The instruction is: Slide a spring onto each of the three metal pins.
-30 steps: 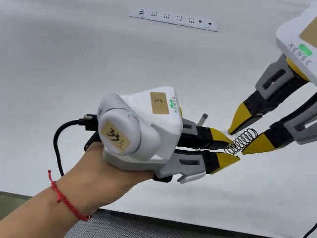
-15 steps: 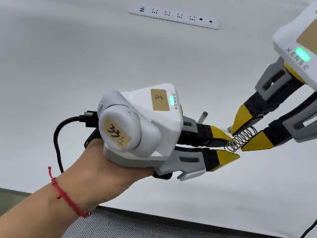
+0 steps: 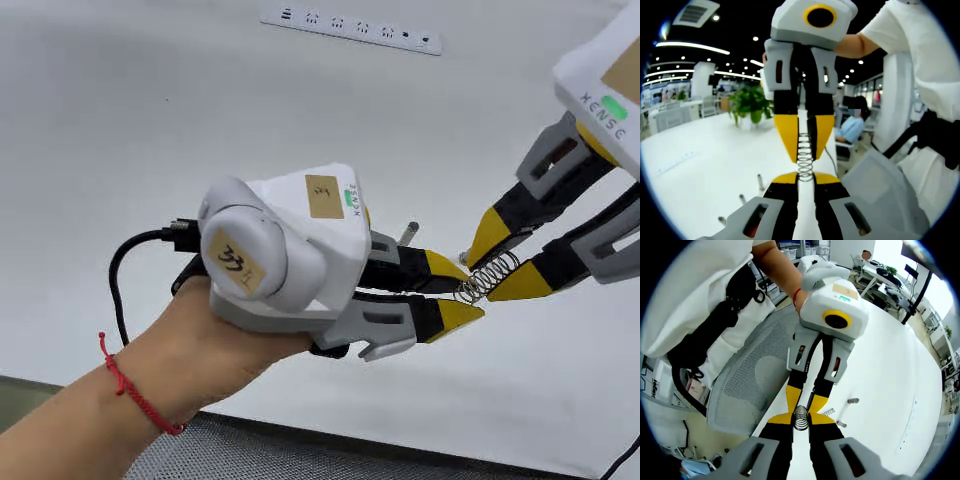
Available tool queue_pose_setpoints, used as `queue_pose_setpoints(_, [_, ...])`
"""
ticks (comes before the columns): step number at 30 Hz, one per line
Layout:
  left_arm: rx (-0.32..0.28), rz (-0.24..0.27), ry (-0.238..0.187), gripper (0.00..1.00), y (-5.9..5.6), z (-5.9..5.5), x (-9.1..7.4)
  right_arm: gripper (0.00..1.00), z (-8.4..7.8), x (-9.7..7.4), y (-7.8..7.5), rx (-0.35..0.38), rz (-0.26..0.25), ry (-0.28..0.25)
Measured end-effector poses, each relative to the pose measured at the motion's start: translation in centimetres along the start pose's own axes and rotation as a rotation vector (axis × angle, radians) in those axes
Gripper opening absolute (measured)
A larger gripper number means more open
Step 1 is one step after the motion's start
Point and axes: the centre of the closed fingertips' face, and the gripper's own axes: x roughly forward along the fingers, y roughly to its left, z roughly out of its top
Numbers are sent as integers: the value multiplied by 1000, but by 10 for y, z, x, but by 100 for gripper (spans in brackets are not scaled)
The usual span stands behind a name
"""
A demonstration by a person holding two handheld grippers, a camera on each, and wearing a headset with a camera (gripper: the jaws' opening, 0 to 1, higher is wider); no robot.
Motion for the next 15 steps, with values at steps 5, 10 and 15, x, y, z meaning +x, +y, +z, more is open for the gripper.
queue_pose_setpoints(5, [-6, 2, -4, 11, 0, 0, -1, 12, 2, 1, 0, 2, -1, 2])
queue_pose_setpoints(10, [-2, 2, -3, 11, -1, -1, -2, 12, 5, 2, 1, 5, 2, 1])
queue_pose_setpoints(15, [-5, 9, -4, 13, 0, -2, -4, 12, 6, 3, 1, 9, 1, -1])
